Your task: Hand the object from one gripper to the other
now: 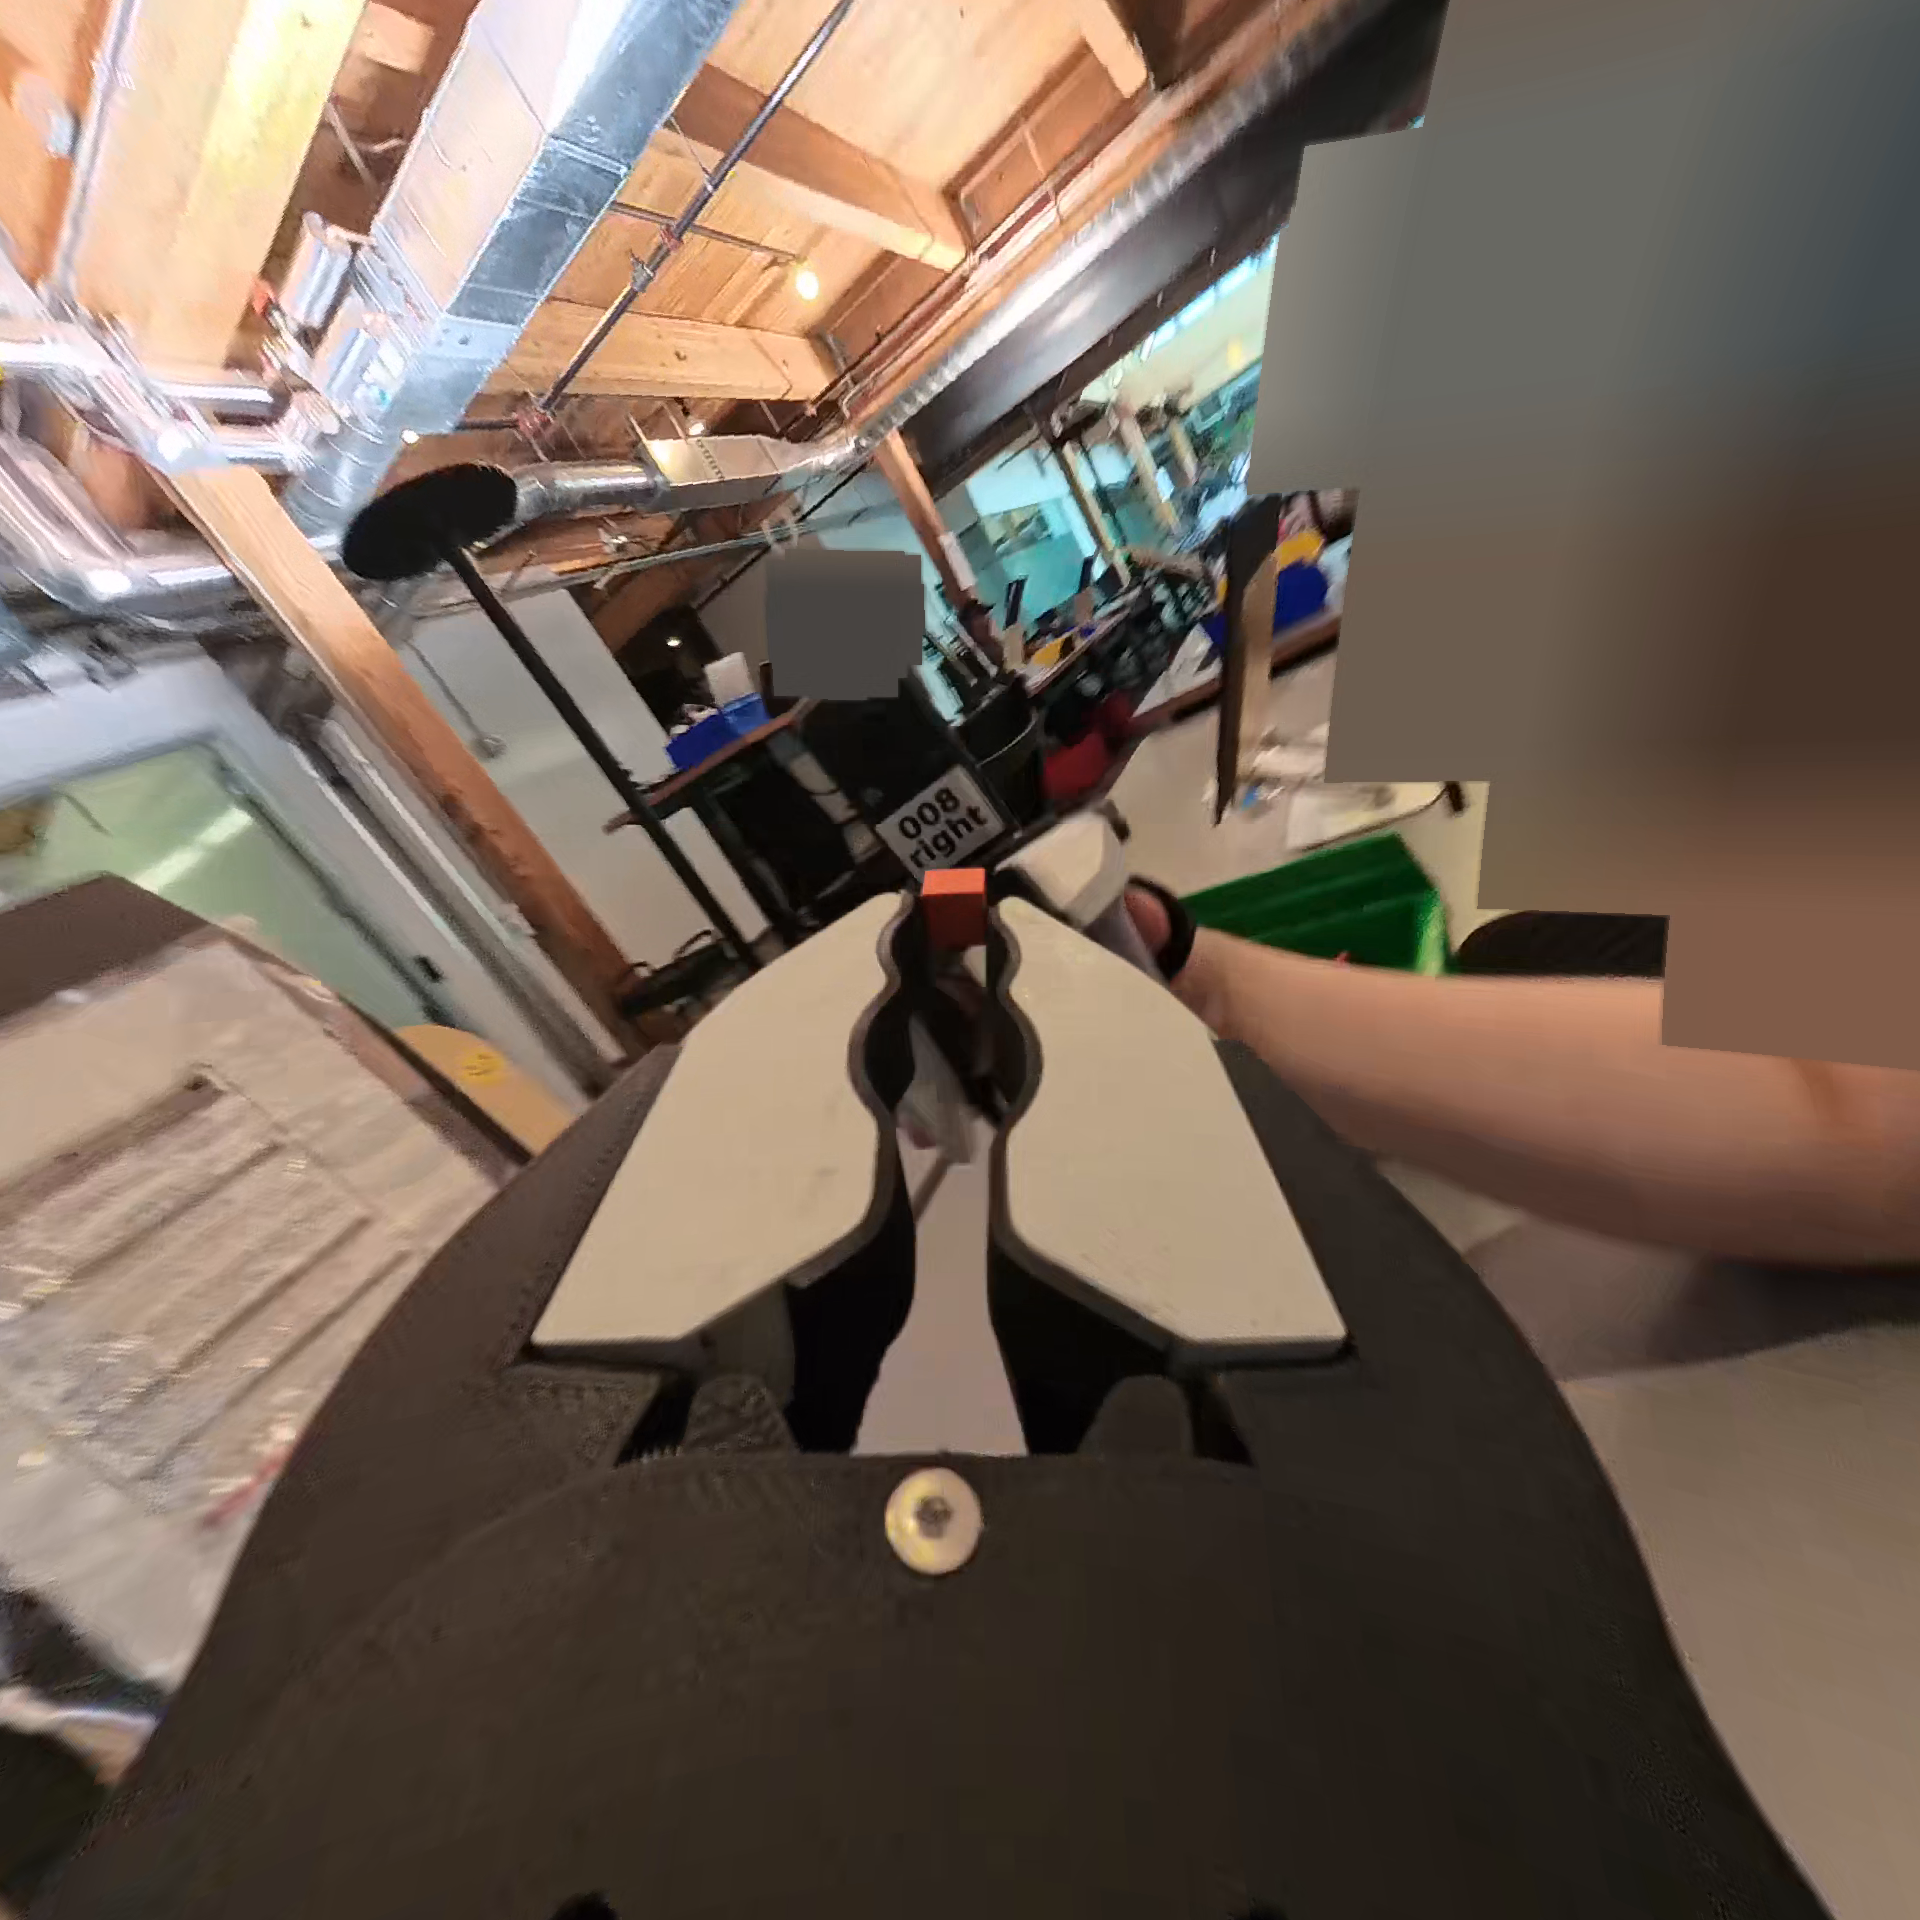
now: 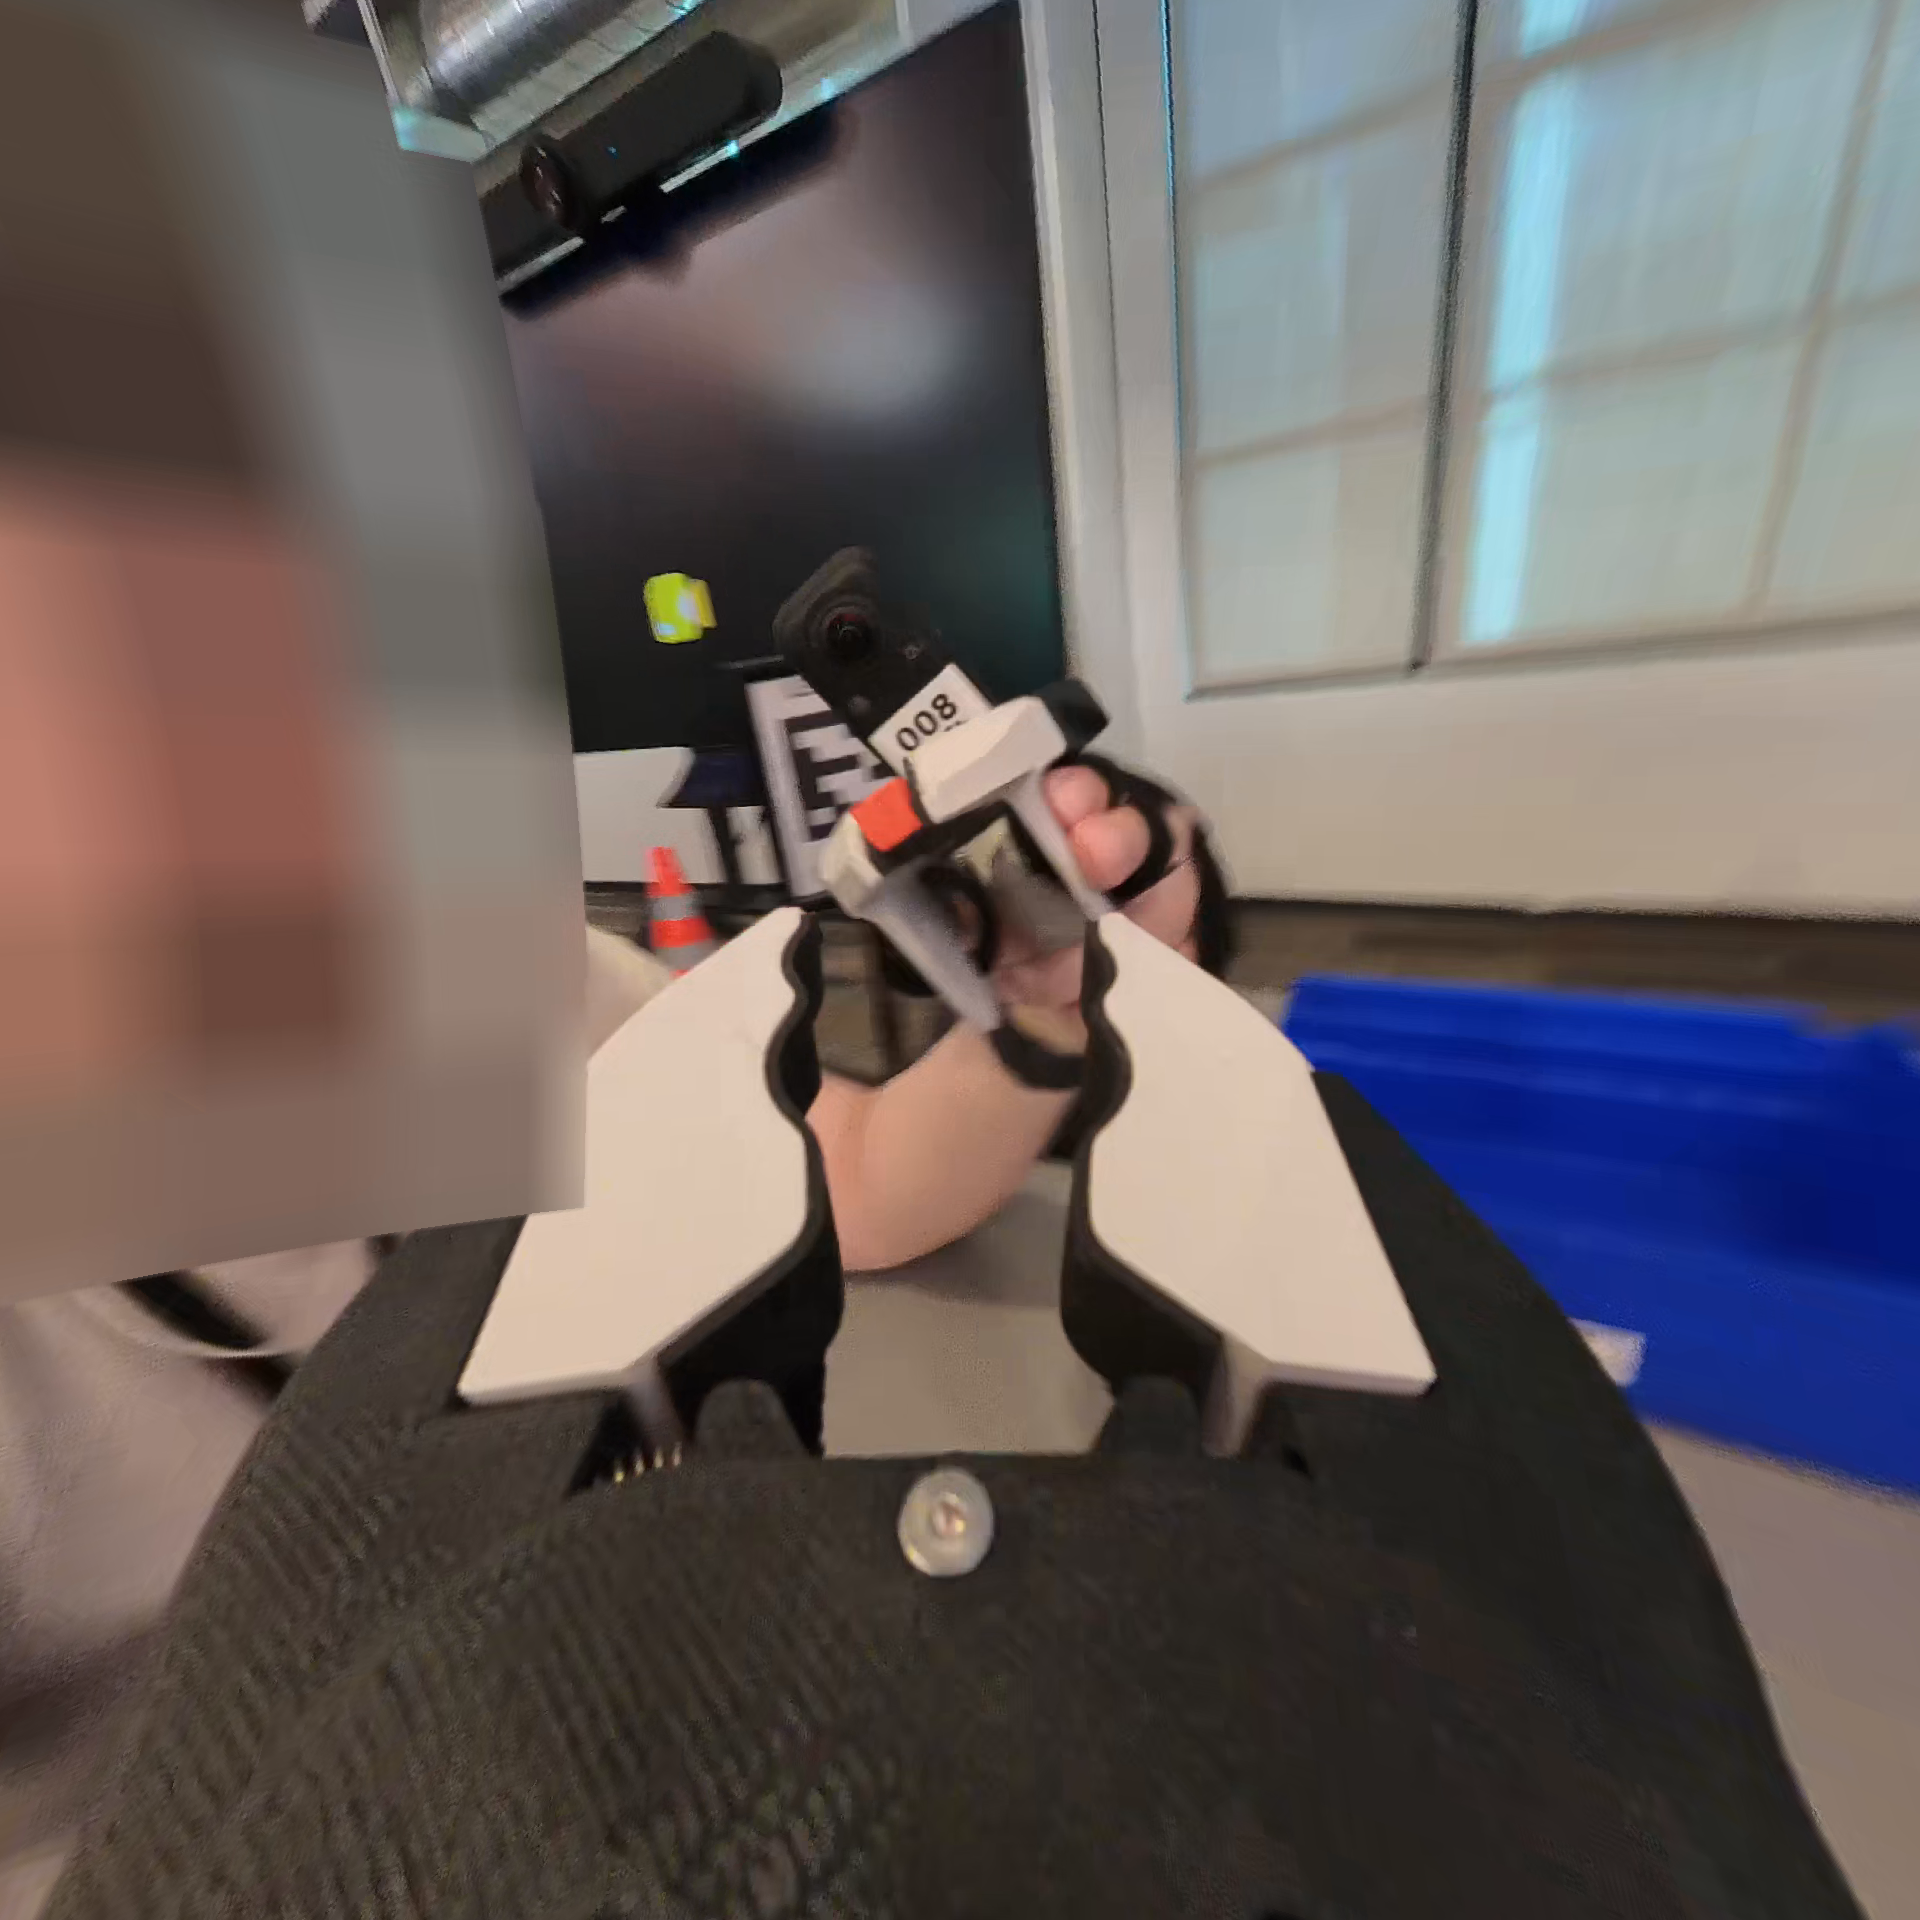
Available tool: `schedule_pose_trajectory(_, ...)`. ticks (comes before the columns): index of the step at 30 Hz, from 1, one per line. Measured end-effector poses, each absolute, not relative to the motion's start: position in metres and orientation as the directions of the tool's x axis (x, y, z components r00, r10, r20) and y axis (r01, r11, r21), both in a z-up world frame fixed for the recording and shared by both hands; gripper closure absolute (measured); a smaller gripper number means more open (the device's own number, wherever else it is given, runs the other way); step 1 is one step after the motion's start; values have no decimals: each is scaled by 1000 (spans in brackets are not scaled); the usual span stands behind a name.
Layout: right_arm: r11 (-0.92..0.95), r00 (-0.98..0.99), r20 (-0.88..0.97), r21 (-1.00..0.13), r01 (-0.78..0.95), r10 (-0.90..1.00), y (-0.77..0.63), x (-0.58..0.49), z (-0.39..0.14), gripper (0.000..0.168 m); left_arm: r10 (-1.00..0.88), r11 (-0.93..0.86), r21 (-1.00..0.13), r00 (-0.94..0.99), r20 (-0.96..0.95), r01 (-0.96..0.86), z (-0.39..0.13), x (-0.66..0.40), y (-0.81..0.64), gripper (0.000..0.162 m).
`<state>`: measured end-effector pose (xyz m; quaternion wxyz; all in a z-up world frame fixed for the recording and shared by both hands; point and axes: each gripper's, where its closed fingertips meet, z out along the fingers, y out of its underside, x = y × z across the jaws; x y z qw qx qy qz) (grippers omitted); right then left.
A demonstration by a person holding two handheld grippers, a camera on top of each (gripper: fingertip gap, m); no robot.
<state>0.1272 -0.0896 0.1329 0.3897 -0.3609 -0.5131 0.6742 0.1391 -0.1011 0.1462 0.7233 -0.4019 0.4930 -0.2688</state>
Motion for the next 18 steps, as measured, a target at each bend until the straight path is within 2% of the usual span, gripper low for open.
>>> schedule_pose_trajectory(1, -56, -352, 35, -968, -244, 935, -85, 126, 138, 118, -826, 479, -877, 358, -435, 41, 151, 138, -102, 153)
schedule_pose_trajectory(3, 196, -144, 274, -894, -403, 951, -82, 128, 151, 116, -886, 382, -914, 336, -320, 135, 161, 135, -103, 152)
schedule_pose_trajectory(5, 421, 120, 422, -750, -510, 898, -81, 139, 170, 122, -924, 283, -933, 326, -202, 222, 170, 131, -99, 153)
schedule_pose_trajectory(7, 660, 394, 530, -631, -407, 751, -74, 143, 178, 125, -951, 167, -941, 299, -75, 295, 176, 129, -94, 153)
schedule_pose_trajectory(9, 849, 553, 667, -506, -155, 499, -71, 138, 175, 126, -968, 70, -936, 251, 21, 346, 178, 131, -93, 152)
schedule_pose_trajectory(11, 925, 633, 724, -379, 35, 273, -73, 135, 178, 129, -971, 22, -920, 227, 73, 392, 182, 134, -94, 152)
schedule_pose_trajectory(12, 939, 646, 728, -342, 50, 231, -80, 134, 180, 130, -969, 13, -908, 229, 92, 419, 184, 135, -93, 152)
schedule_pose_trajectory(15, 945, 711, 678, -321, 57, 188, -91, 136, 190, 143, -974, -15, -897, 197, 113, 441, 185, 142, -99, 152)
schedule_pose_trajectory(18, 946, 721, 671, -317, 69, 172, -96, 136, 194, 146, -975, -31, -886, 180, 129, 462, 187, 144, -102, 152)
